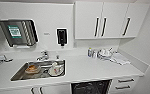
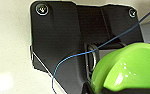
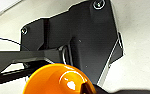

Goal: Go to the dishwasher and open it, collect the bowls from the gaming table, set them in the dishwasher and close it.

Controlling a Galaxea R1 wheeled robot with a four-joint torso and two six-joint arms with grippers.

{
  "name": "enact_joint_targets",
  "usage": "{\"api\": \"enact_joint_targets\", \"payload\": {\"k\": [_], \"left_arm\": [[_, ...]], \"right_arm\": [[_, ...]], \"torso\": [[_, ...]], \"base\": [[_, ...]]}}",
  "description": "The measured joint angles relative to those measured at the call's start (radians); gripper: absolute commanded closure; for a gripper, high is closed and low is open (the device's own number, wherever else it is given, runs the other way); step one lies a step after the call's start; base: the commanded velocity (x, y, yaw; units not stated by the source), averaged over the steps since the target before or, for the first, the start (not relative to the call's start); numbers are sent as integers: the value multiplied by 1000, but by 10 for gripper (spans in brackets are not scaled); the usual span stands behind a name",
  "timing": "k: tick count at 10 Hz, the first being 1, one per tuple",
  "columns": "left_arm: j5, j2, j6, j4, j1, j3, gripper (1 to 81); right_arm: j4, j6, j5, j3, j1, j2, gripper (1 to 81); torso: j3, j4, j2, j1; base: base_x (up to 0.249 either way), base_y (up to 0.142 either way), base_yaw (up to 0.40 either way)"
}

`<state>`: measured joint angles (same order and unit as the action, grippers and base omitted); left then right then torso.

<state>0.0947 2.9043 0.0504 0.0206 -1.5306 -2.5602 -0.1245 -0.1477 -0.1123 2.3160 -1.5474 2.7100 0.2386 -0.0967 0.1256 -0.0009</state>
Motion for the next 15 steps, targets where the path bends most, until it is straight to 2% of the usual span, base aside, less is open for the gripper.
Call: {"api": "enact_joint_targets", "payload": {"k": [5, 8, 11, 14, 15], "left_arm": [[30, -180, 1, 0, 40, 275, 811], [34, -310, 1, 0, 64, 467, 811], [40, -467, 7, 0, 107, 662, 811], [36, -607, 34, -2, 152, 788, 811], [31, -639, 54, -2, 181, 829, 811]], "right_arm": [[0, -2, -9, -244, 55, -153, 811], [1, -2, -17, -265, 76, -182, 811], [0, -2, -18, -269, 79, -177, 811], [0, -2, -19, -269, 80, -176, 811], [0, -2, -19, -269, 80, -176, 811]], "torso": [[169, 0, -1, 1], [259, 0, -2, 2], [271, 0, -2, 3], [272, 0, -3, 3], [272, 0, -3, 3]], "base": [[0, 0, 0], [0, 0, 0], [0, 0, 0], [0, 0, 0], [0, 0, 0]]}}
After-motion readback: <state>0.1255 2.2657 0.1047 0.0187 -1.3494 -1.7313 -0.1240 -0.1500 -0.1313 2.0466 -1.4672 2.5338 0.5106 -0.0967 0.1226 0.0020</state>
